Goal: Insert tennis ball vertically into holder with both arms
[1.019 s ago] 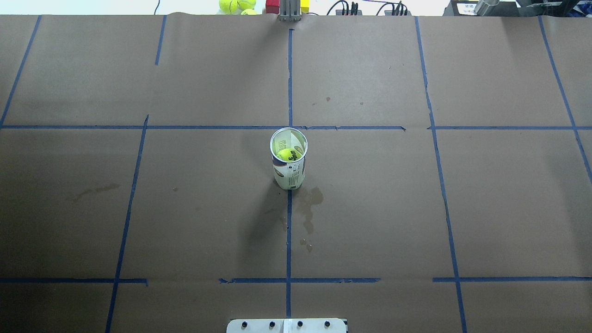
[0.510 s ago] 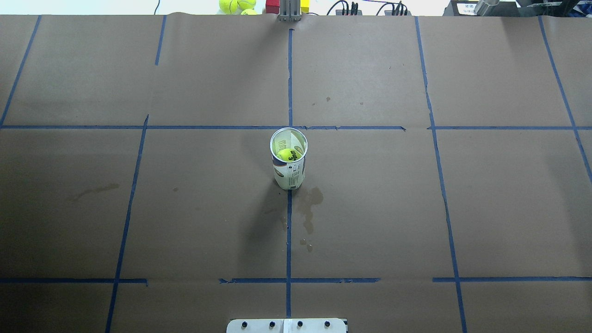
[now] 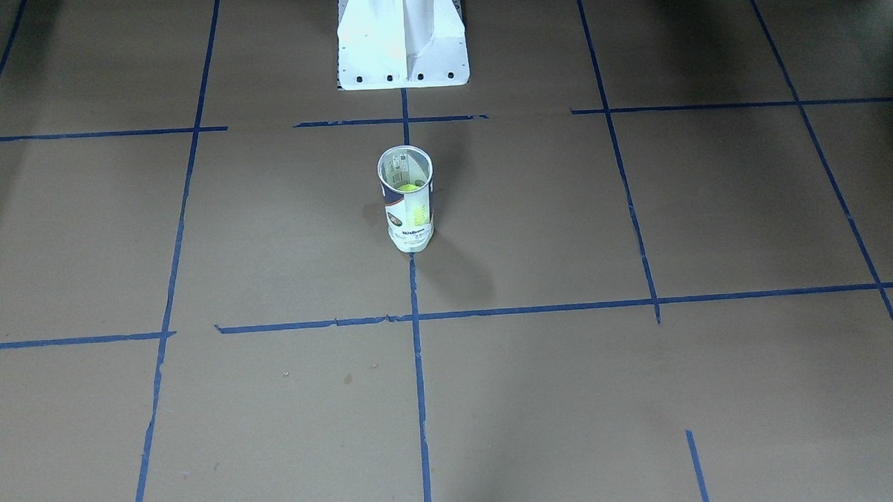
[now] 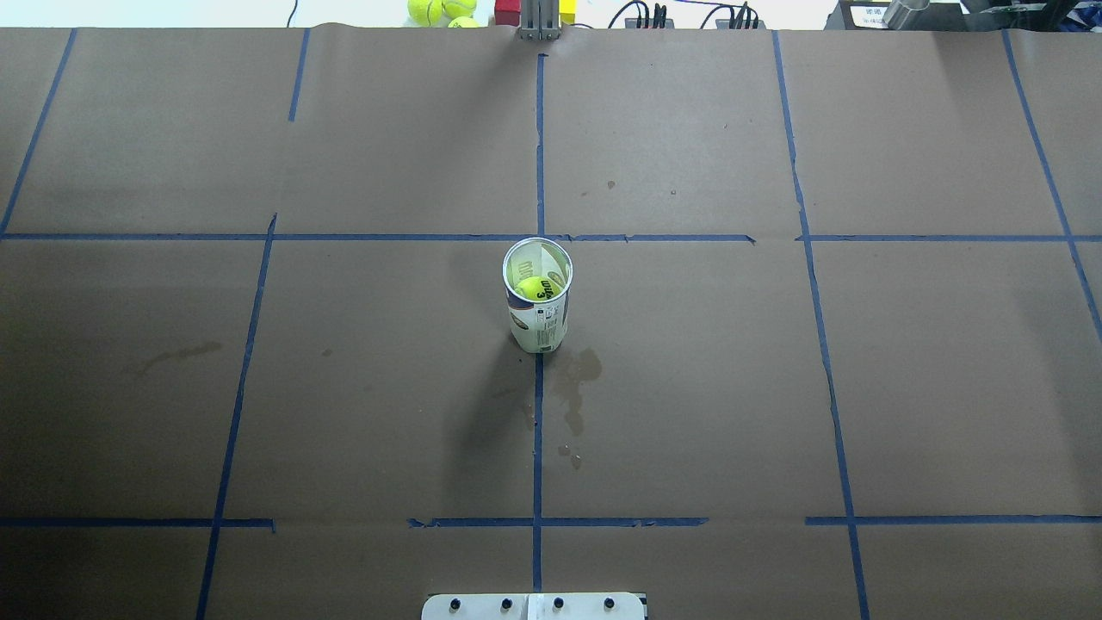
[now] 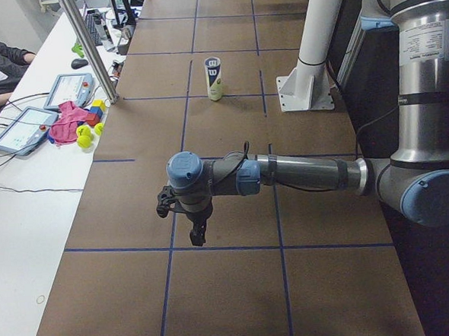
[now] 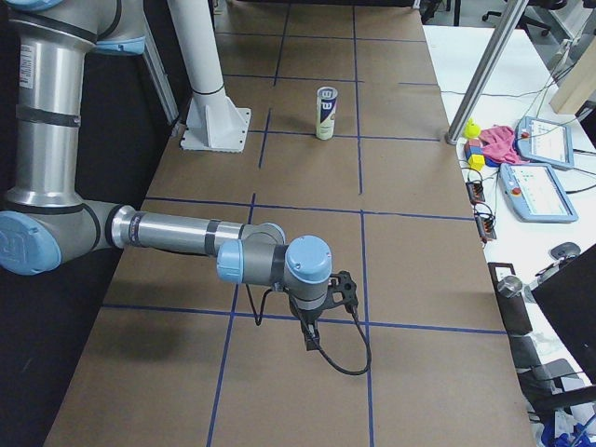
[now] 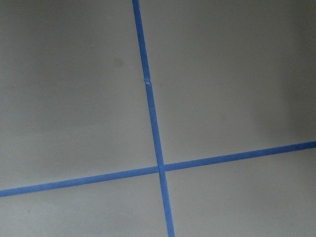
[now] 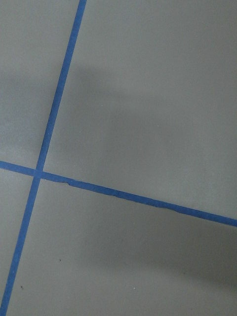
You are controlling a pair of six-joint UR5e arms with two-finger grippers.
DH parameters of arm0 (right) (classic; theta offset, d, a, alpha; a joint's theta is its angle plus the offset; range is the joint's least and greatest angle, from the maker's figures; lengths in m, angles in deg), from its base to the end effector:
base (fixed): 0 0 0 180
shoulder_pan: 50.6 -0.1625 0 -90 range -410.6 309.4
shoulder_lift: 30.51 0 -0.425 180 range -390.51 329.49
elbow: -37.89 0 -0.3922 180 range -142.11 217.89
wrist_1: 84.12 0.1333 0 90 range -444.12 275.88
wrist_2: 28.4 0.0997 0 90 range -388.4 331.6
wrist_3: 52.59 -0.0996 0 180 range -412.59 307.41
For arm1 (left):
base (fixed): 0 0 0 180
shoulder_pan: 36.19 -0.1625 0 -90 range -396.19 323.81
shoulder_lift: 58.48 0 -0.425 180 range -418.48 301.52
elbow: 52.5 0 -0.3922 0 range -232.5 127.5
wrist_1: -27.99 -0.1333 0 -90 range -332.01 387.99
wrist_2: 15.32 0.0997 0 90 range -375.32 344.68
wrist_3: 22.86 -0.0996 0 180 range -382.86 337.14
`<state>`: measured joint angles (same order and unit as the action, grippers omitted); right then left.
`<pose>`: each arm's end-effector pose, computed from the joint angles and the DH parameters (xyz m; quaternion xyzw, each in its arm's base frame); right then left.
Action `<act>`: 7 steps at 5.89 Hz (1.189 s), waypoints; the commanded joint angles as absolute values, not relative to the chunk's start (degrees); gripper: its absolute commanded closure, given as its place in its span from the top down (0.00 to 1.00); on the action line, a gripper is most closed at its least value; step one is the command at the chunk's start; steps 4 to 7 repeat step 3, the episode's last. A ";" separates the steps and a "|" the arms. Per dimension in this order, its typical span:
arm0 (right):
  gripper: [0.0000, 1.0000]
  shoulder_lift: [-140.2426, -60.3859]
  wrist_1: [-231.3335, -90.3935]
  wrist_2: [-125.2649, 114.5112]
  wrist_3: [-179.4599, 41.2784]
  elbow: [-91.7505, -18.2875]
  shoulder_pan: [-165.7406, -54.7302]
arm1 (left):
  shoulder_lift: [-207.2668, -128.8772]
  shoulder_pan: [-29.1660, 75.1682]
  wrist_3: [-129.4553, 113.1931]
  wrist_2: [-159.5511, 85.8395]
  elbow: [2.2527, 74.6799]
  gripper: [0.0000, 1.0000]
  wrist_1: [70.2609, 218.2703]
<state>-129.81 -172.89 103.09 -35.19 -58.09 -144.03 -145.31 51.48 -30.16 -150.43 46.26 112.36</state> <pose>0.0923 -0.4150 0.6828 0.0472 -0.3514 -0.1073 0.9289 -0.0437 -0.4686 0.6190 0.0163 0.3832 0.0774 0.9203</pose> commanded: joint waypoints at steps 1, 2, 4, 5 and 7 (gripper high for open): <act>1.00 -129.82 -172.89 103.09 -35.19 -58.09 -144.03 | -145.31 51.43 -30.16 -150.59 46.29 1.00 112.36; 1.00 -129.91 -171.93 103.09 -35.27 -57.83 -144.03 | -145.31 51.43 -30.16 -150.59 46.29 1.00 112.36; 1.00 -129.91 -171.75 103.09 -35.28 -57.82 -144.03 | -145.40 51.43 -30.16 -150.59 46.29 1.00 112.36; 1.00 -129.91 -171.75 103.09 -35.28 -57.82 -144.03 | -145.40 51.43 -30.16 -150.59 46.29 1.00 112.36; 1.00 -129.91 -171.75 103.09 -35.28 -57.82 -144.03 | -145.40 51.43 -30.16 -150.59 46.29 1.00 112.36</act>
